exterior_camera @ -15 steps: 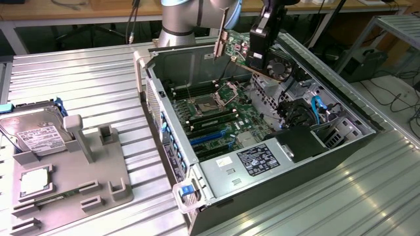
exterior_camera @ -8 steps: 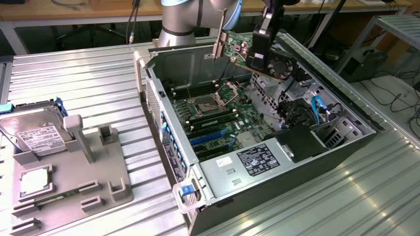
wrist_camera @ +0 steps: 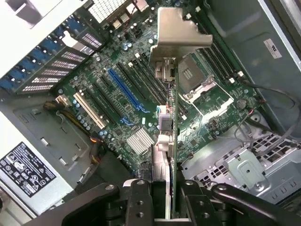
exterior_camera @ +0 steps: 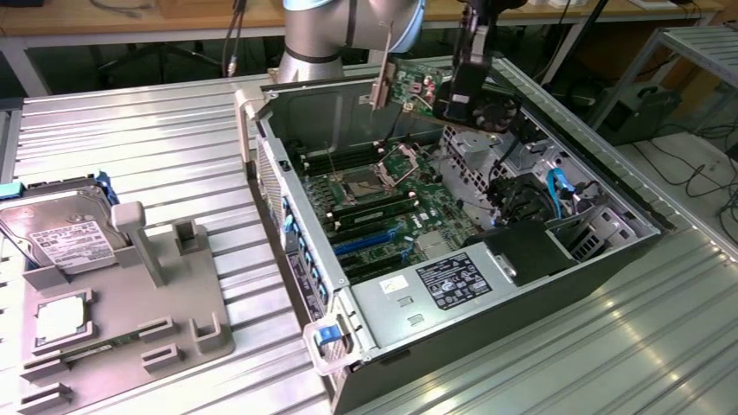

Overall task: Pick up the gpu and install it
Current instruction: 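Insert the gpu into the slot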

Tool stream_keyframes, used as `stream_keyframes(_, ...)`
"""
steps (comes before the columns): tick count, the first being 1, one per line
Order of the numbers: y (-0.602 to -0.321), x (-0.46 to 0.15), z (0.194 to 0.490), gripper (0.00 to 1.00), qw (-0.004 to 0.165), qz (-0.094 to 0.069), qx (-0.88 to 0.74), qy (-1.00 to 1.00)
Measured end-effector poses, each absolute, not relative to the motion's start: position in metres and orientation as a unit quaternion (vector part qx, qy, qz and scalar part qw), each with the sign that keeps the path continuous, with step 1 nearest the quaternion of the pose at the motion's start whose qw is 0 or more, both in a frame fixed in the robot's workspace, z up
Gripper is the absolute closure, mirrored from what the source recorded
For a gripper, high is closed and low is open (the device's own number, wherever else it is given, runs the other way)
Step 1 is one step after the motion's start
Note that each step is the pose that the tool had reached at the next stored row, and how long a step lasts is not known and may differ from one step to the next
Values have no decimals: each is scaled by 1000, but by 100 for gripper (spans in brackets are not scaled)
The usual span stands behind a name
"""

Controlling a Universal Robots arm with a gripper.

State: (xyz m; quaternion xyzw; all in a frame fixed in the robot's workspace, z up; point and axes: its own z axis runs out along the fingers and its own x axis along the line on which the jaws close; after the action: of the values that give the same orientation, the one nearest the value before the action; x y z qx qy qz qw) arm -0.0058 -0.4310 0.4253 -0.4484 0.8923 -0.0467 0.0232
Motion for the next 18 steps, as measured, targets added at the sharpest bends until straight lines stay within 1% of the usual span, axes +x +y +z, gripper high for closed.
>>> stream_keyframes(12,-431,-6,425,72,32,-41,-613,788)
stream_keyframes(18,-431,-6,425,72,33,-40,-642,765)
